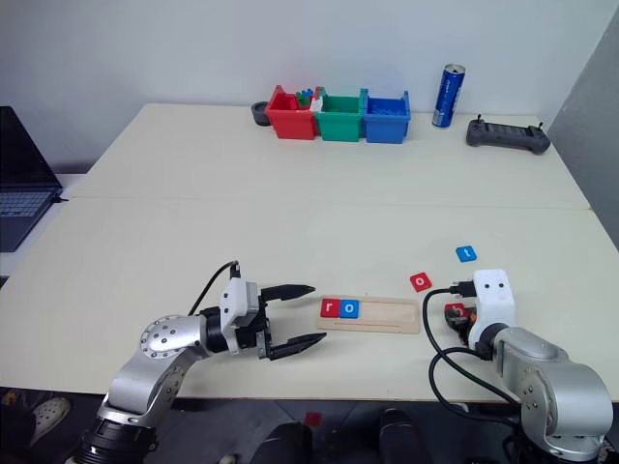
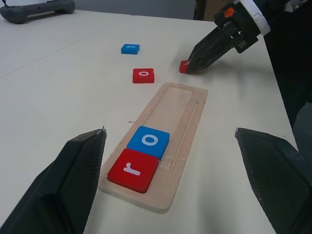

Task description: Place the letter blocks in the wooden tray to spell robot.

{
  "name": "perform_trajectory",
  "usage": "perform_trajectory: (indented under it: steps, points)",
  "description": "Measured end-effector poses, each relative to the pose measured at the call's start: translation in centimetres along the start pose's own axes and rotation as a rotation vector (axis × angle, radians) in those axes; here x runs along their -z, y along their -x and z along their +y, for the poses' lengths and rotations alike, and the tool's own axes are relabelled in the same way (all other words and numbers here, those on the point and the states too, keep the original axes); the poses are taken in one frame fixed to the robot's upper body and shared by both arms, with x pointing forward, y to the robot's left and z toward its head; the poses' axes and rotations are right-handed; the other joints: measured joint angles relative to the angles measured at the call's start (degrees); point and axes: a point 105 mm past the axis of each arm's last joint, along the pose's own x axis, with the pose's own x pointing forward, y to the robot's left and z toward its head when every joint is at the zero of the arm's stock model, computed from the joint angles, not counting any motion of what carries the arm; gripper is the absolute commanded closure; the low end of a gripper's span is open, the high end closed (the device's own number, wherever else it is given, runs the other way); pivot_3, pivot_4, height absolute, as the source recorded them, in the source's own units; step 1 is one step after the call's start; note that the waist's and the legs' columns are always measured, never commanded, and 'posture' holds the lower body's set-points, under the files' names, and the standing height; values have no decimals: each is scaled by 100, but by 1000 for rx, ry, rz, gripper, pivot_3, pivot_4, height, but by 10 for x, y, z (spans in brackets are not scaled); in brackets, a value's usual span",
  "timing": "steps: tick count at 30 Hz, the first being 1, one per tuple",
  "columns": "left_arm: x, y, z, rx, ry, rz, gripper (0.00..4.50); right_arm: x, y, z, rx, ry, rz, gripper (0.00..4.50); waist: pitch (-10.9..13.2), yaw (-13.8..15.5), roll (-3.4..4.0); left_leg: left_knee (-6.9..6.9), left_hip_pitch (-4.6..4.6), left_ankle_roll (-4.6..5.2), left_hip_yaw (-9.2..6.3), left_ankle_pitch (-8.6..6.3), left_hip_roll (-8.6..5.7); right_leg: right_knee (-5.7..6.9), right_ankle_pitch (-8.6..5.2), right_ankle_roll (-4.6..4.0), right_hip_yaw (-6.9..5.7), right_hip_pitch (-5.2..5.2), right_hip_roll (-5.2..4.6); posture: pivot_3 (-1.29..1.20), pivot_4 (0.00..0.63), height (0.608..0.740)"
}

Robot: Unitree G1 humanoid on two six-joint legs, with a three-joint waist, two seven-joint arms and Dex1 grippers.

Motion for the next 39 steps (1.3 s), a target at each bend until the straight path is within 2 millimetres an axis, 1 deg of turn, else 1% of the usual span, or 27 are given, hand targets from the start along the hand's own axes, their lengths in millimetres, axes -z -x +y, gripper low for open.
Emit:
perform_trajectory:
  steps: [5, 6, 13, 15, 17, 18, 21, 24, 27, 30, 32, 34, 36, 39]
  points:
    - [0, 0, 0, 1, -2, -1, 0, -1, 0, 5, -20, 12, -4, 258, -1, 0, -1, 2, 0, 0, 0, 0, -1, 0, 0, 0, 0, 2, 0, 0, 150, 740]
    - [-1, 0, 0, 1, -3, -1, 0, -1, 0, 6, -21, 13, -5, 13, -1, 1, -1, 2, 0, 0, 0, 0, -1, 0, 0, 0, 0, 2, 0, 0, 150, 740]
    - [-1, 0, 0, 4, -5, -2, 0, -2, 1, 4, -17, 24, -5, 13, -1, 1, -1, 2, 0, 0, 1, 0, -1, 0, 0, 0, 1, 2, 0, 0, 150, 740]
    - [0, 0, 0, 4, -4, -2, 0, -12, 4, 0, -17, 57, -27, 13, 0, 2, 0, 3, 0, 0, 7, 0, -3, -1, 0, 0, 6, 1, -2, 0, 150, 740]
    - [0, 0, 0, 7, -3, -1, 0, -31, 11, -4, -23, 101, -81, 13, 0, -2, 0, 2, 2, 0, 8, 0, -1, -1, 0, 0, 5, 1, -1, 0, 150, 740]
    - [0, 0, 0, 9, -3, -1, 0, -37, 13, -5, -31, 117, -97, 13, 0, -3, 0, 2, 3, 0, 7, 0, 0, 0, 0, 0, 3, 1, 0, 0, 150, 740]
    - [1, -1, -1, 22, -1, 0, 0, -48, 22, -1, -131, 219, -110, 13, 0, 0, 1, 0, 0, 1, 7, 0, -2, -2, 0, 0, 3, 1, -1, 0, 150, 740]
    - [2, -1, 0, 23, -3, -2, 0, -60, 30, -3, -253, 379, -145, 13, 1, 7, -1, 2, 0, 1, 10, -1, -3, -11, 0, 1, 3, 6, -4, 0, 150, 740]
    - [2, -2, 0, 25, -3, -3, 0, -55, 28, -15, -415, 542, -162, 13, 3, 30, -6, 2, 4, 2, 14, -1, -3, -15, 0, 3, 4, 13, -4, 0, 150, 740]
    - [2, -4, -1, 32, -2, -8, 0, -40, 24, -28, -597, 692, -182, 13, 4, 21, -7, 3, 13, 2, 20, -1, -1, -10, 1, 3, 9, 16, -4, 0, 150, 740]
    - [2, -6, -2, 37, -2, -8, 0, -31, 19, -41, -655, 755, -166, 13, 4, 8, -7, 4, 21, 2, 21, -1, 0, -8, 1, 3, 11, 20, -4, 0, 150, 740]
    - [2, -6, -2, 39, -1, -10, 0, -23, 12, -50, -695, 806, -147, 13, 4, -34, -7, 3, 28, 2, 24, -1, 3, -4, 1, 2, 15, 22, -2, 0, 150, 740]
    - [2, -7, -3, 44, -1, -11, 0, -21, 6, -53, -723, 856, -141, 13, 4, -55, -6, 4, 31, 1, 28, 0, 4, 0, 2, 1, 18, 22, -1, 0, 150, 740]
    - [2, -8, -4, 47, 0, -10, 0, -23, -3, -52, -759, 907, -160, 13, 4, -53, -6, 7, 32, 0, 25, 0, 3, 1, 3, 0, 17, 25, -1, 0, 150, 740]
